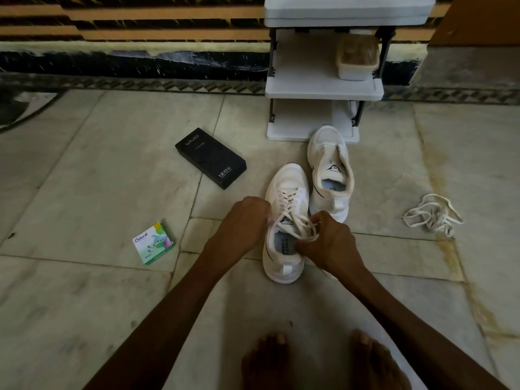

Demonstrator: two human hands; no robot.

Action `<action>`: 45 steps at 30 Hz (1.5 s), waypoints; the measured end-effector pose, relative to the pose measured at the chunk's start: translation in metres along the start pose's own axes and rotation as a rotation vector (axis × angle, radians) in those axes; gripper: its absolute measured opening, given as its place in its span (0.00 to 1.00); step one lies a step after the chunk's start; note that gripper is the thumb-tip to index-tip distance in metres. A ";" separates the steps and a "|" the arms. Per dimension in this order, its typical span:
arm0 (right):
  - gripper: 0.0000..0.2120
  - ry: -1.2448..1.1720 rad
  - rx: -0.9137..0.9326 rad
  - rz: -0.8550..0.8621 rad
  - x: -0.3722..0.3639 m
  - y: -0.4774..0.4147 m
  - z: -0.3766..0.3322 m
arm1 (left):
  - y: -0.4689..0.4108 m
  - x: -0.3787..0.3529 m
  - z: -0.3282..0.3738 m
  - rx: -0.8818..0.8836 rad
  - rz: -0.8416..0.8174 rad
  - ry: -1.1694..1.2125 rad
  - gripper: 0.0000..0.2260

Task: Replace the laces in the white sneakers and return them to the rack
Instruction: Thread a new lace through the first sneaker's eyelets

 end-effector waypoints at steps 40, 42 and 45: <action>0.14 -0.596 0.299 -0.235 0.114 0.010 -0.090 | 0.052 0.095 0.004 -0.242 0.577 1.508 0.06; 0.08 -0.591 0.324 -0.161 0.116 0.011 -0.096 | 0.055 0.106 0.006 -0.242 0.598 1.554 0.06; 0.09 -0.565 0.372 0.004 0.119 0.012 -0.102 | 0.059 0.117 0.009 -0.238 0.623 1.610 0.07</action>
Point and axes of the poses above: each hand's wrist, its own y-axis away from the middle knuckle, its own x-axis out of the back of the hand, z = x × y, the point moved 4 cm from there along -y, towards the middle knuckle, and after that the axes turned 2 degrees about -x, right-handed, at the moved point
